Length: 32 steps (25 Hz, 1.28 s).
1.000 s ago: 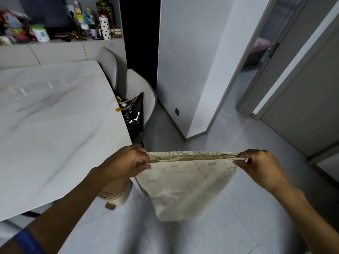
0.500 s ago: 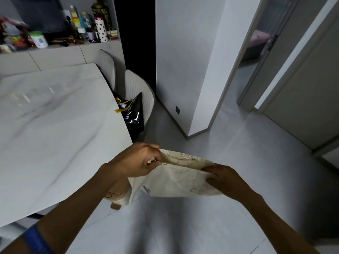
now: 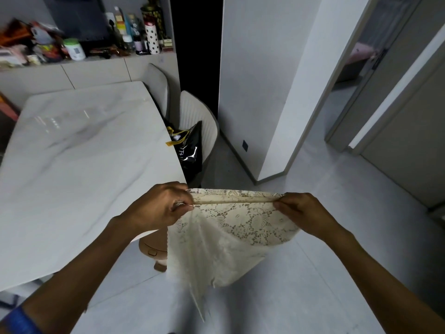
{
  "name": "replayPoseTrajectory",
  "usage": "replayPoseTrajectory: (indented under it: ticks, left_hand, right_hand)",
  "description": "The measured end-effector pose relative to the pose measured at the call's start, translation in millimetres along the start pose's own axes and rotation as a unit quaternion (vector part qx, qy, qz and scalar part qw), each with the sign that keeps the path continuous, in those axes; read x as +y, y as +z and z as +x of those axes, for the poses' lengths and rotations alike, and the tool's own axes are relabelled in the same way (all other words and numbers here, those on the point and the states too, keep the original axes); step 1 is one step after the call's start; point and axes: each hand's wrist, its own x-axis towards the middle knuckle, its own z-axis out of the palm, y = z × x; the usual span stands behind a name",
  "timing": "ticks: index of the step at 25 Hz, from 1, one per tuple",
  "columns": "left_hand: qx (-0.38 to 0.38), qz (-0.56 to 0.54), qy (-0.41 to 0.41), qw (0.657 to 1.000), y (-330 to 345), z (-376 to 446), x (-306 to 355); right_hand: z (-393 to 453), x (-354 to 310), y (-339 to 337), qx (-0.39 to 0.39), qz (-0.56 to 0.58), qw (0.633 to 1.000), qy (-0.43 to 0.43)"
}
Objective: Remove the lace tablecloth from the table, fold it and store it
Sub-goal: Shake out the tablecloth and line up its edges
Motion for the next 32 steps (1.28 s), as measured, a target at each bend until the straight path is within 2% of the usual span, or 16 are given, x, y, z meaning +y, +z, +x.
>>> replayPoseTrajectory:
  ticks: [4,6,9,11,12,15,19,23,29,32]
  left_hand:
    - [0.001,-0.006,0.009,1.000,-0.6,-0.2,0.9]
    - [0.004,-0.002,0.016,1.000,1.2,1.0,3.0]
    - [0.007,-0.004,0.012,1.000,4.0,5.0,3.8]
    - [0.001,-0.003,0.016,1.000,6.5,8.6,4.3]
    - [-0.004,0.000,0.020,1.000,8.3,10.7,4.8]
    - [-0.007,-0.008,0.021,1.000,11.3,13.9,1.7]
    - [0.014,-0.039,-0.010,0.999,8.8,6.1,-19.3]
    - [0.028,-0.055,-0.048,0.997,21.0,-8.6,-42.5]
    - [0.062,-0.188,-0.104,0.975,41.2,-19.1,-55.2]
    - [0.091,-0.166,-0.105,0.976,40.5,-15.7,-58.8]
  right_hand:
    - [1.4,4.1,0.8,0.006,0.130,0.989,0.064]
    - [-1.9,7.1,4.9,-0.011,0.117,0.991,0.062]
    - [-10.5,15.7,11.5,-0.043,0.054,0.998,0.006]
    - [-11.6,21.7,19.7,-0.010,-0.030,0.999,-0.039]
    - [-12.0,22.8,22.7,0.015,-0.044,0.999,-0.026]
    - [-11.4,18.5,23.6,0.067,-0.036,0.997,0.014]
    - [-10.5,0.8,0.9,0.056,-0.018,0.998,-0.031]
    - [-2.5,-21.2,-20.9,0.041,-0.057,0.995,-0.069]
    - [7.0,-38.1,-35.0,0.049,-0.089,0.988,-0.118]
    - [11.9,-43.3,-38.8,0.049,-0.087,0.985,-0.143]
